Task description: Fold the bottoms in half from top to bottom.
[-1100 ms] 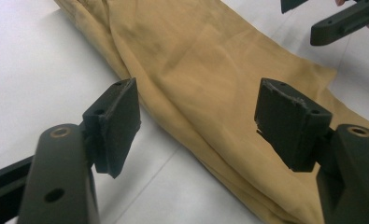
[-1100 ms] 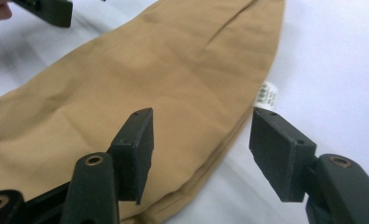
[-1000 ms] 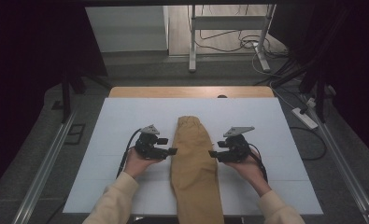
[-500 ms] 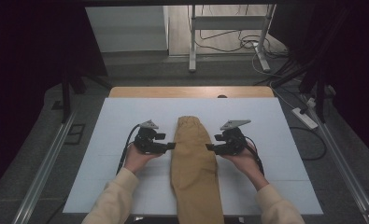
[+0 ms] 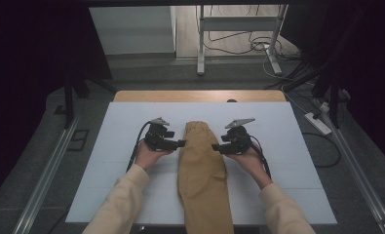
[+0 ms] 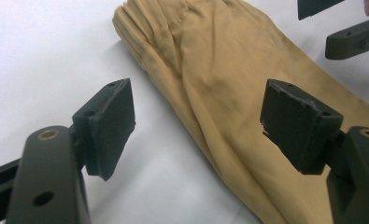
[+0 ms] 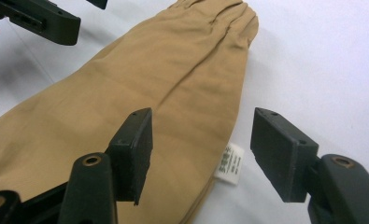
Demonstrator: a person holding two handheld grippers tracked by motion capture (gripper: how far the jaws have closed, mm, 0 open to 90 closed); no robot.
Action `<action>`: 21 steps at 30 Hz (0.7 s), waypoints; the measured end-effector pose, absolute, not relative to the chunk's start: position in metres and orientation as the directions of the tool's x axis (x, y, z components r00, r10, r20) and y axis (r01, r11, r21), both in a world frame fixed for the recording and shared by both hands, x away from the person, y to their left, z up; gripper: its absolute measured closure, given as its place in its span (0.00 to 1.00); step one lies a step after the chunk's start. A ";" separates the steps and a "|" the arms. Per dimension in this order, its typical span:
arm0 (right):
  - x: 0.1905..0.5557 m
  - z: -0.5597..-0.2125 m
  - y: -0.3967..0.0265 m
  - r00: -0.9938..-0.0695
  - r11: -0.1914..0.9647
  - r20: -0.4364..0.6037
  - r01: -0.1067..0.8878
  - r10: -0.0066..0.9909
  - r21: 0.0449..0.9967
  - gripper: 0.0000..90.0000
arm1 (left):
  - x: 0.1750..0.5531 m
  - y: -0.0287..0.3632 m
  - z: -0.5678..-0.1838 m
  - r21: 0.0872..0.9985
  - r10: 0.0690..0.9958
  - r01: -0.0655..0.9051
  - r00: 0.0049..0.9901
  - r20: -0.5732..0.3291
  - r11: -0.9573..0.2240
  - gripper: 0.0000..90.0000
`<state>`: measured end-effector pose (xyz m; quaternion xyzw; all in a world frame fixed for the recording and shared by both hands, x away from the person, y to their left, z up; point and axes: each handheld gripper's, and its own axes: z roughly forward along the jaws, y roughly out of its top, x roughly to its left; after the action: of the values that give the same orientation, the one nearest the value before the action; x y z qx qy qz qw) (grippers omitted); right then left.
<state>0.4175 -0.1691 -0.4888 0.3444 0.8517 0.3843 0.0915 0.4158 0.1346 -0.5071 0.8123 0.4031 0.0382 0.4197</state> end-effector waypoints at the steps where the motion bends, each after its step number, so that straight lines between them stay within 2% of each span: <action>1: 0.419 -0.488 -0.168 -0.747 0.466 0.109 0.515 0.656 0.719 0.43 | 0.418 0.134 -0.507 0.711 0.689 0.626 0.669 -0.278 -0.321 0.29; 7: 0.435 -0.487 -0.160 -0.745 0.474 0.106 0.521 0.659 0.710 0.43 | 0.428 0.128 -0.509 0.700 0.697 0.632 0.665 -0.269 -0.332 0.27; 11: 0.446 -0.486 -0.160 -0.729 0.433 0.150 0.544 0.668 0.719 0.44 | 0.434 0.124 -0.510 0.703 0.698 0.632 0.662 -0.271 -0.326 0.27; 21: 0.466 -0.500 -0.157 -0.706 0.416 0.160 0.568 0.690 0.710 0.43 | 0.448 0.119 -0.519 0.679 0.714 0.662 0.638 -0.289 -0.316 0.26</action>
<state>0.4656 -0.1568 -0.5004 0.3754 0.8379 0.3884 0.0787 0.4476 0.1185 -0.5195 0.8107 0.4244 0.0325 0.4020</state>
